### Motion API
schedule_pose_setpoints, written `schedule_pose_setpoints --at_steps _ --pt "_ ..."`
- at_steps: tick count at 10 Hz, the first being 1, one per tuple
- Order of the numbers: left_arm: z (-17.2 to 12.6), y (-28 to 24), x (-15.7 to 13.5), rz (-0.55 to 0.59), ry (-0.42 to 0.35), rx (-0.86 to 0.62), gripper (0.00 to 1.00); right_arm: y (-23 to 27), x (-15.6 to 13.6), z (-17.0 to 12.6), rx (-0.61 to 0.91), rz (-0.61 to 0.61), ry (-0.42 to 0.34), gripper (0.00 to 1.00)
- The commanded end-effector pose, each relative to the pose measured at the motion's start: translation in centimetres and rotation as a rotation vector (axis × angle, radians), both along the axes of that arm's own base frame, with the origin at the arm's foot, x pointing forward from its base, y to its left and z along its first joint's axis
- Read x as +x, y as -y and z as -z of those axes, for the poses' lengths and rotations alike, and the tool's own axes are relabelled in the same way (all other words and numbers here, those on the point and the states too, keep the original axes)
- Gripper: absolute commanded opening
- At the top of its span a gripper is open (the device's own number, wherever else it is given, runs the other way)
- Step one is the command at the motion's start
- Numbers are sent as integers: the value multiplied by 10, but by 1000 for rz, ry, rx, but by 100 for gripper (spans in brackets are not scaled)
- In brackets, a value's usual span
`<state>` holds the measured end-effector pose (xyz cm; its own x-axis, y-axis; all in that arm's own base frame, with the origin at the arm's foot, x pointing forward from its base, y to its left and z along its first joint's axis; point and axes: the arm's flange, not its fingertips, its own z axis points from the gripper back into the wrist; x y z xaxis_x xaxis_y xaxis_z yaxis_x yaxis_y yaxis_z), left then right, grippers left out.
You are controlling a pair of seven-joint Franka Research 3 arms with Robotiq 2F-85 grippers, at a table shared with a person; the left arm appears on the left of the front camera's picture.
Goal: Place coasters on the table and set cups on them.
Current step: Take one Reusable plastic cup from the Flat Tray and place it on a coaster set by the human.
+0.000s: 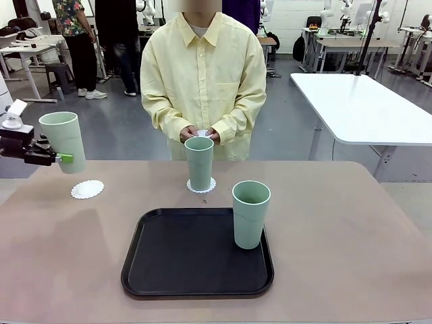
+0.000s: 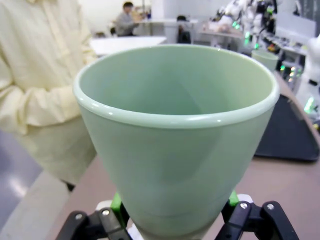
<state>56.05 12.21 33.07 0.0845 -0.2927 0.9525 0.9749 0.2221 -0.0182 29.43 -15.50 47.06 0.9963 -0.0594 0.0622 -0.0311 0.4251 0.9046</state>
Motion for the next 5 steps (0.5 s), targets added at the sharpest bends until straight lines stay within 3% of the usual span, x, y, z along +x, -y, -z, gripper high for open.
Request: schedule_pose_setpoints --at_steps 1,5 --pt "7 0 16 33 38 -11 83 0 0 -1 10 -4 8 100" --pt "38 1 27 85 13 -57 83 0 0 -1 10 -4 8 100"
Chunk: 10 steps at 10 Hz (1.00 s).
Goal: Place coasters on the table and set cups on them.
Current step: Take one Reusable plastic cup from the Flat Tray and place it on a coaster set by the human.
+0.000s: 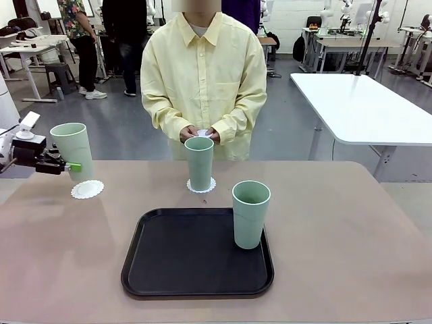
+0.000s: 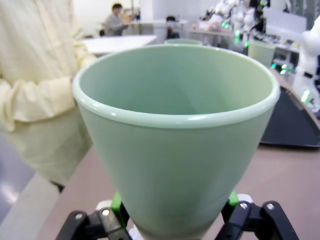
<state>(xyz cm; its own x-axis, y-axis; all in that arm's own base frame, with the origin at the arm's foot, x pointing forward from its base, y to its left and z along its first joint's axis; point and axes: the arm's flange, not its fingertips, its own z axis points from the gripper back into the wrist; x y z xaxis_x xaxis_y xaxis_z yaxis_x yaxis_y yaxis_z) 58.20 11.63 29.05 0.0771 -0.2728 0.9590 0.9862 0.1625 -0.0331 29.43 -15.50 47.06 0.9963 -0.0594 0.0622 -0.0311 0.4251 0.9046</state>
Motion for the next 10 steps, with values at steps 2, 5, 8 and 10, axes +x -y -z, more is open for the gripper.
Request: schedule_pose_setpoints --at_steps 2,5,8,10 --pt "5 -4 5 37 6 -30 83 0 0 -1 10 -4 8 100" --pt "10 -1 2 13 -14 -17 83 0 0 -1 10 -4 8 100" --pt "10 -1 2 13 -14 -17 83 0 0 -1 10 -4 8 100" --pt "10 -1 2 13 -14 -17 83 0 0 -1 10 -4 8 100"
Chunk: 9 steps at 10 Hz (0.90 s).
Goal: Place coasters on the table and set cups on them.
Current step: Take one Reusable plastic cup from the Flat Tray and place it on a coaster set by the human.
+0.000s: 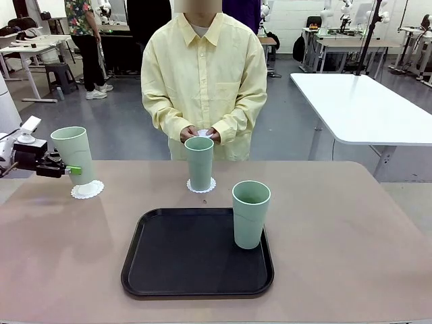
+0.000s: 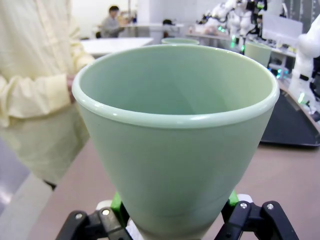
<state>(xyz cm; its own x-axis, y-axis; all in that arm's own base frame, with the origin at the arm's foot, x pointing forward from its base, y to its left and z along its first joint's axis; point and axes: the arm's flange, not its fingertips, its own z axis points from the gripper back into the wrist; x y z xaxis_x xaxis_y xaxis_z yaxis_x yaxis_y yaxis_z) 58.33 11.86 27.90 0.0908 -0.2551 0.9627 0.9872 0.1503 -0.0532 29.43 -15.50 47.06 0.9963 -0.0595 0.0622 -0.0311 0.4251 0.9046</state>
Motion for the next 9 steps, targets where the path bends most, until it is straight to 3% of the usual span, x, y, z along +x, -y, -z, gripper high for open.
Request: schedule_pose_setpoints --at_steps 1,4,9 --pt "0 0 0 0 0 0 83 0 0 -1 10 -4 8 100" --pt "14 3 -2 116 61 34 83 0 0 -1 10 -4 8 100" --pt "25 -7 4 151 83 -3 83 0 0 -1 10 -4 8 100"
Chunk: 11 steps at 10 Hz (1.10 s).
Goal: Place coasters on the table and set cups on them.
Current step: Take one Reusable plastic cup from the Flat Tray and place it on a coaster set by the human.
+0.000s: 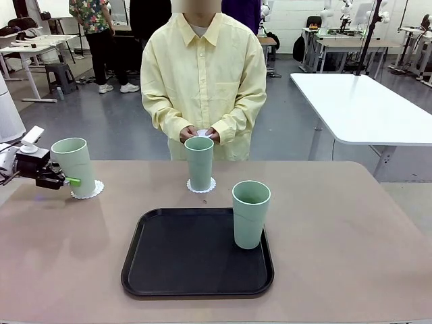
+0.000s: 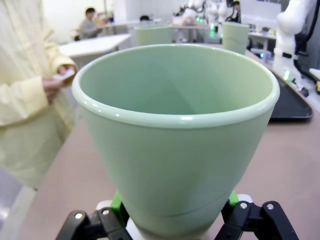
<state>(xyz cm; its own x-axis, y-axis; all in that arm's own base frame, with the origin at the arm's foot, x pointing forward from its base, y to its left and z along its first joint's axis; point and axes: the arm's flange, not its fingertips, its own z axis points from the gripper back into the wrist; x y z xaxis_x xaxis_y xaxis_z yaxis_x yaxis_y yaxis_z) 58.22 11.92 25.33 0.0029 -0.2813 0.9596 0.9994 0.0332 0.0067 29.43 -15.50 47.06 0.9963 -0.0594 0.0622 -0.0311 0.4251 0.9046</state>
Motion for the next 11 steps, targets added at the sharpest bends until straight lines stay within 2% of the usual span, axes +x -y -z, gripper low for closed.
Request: schedule_pose_setpoints --at_steps 1,4,9,11 --pt "-1 -7 6 34 22 -31 83 0 0 -1 10 -4 8 100" --pt "6 -6 13 30 7 -37 83 0 0 -1 10 -4 8 100" --pt "11 -7 19 44 25 -54 83 0 0 -1 10 -4 8 100" --pt "19 -8 23 35 6 -30 83 0 0 -1 10 -4 8 100"
